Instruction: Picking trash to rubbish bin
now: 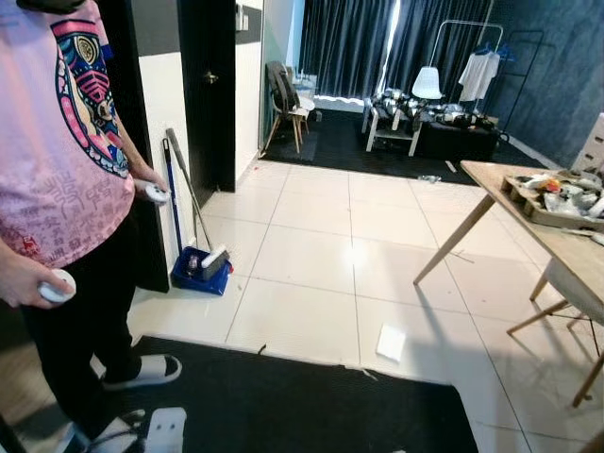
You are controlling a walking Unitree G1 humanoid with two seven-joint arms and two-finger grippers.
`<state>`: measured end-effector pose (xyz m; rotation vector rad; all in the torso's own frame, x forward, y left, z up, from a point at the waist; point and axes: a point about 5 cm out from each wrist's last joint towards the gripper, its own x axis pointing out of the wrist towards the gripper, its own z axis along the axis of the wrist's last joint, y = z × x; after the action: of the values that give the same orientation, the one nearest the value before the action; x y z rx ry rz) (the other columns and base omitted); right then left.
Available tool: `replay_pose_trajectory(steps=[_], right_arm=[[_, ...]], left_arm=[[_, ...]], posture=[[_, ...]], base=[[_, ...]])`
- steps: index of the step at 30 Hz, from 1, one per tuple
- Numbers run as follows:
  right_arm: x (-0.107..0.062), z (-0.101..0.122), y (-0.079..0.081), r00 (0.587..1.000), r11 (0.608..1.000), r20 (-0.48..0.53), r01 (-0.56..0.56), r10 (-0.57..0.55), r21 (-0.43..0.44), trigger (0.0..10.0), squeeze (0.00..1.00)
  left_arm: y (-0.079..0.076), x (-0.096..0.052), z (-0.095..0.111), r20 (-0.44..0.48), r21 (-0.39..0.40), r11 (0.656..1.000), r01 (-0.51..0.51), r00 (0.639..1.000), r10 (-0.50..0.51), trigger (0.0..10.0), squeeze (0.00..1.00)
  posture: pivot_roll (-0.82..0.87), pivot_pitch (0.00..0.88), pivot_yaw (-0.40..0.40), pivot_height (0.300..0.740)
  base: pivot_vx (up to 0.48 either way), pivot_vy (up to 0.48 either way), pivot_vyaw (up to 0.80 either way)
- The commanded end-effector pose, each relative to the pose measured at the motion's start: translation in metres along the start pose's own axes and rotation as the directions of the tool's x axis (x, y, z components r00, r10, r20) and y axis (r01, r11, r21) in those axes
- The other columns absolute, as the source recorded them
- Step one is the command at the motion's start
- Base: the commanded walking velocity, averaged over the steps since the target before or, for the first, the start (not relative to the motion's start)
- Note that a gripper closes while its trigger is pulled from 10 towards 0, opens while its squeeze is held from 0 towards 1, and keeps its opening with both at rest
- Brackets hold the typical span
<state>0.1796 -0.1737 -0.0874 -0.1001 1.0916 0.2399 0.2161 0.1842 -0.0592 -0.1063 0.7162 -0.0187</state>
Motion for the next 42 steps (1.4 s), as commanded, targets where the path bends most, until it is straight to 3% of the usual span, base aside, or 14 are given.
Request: replay_pose_trajectory(steps=[1,8,42], right_arm=[[-0.0017,-0.0022,-0.0073,1.000,1.000,-0.006,0.024,-0.024,0.016,10.0,0.00],[-0.0018,-0.0027,-0.0071,1.000,1.000,-0.005,0.016,-0.016,0.007,10.0,0.00],[-0.0017,-0.0043,-0.0058,1.000,1.000,-0.002,0.014,-0.014,0.017,10.0,0.00]], left_arm=[[-0.0019,0.0009,0.0017,-0.001,0.012,1.000,0.009,1.000,-0.009,10.0,0.00],[-0.0026,0.0008,0.0008,-0.005,0.010,1.000,0.013,1.000,-0.013,10.0,0.00],[-0.0029,0.0009,0.0004,-0.018,0.017,0.999,0.028,0.999,-0.028,10.0,0.00]], posture=[[0.06,0.000,-0.048,0.740],[0.06,0.000,-0.048,0.740],[0.06,0.000,-0.032,0.740]], base=[[0.349,0.000,0.00],[0.347,0.000,-0.14],[0.318,0.000,-0.80]])
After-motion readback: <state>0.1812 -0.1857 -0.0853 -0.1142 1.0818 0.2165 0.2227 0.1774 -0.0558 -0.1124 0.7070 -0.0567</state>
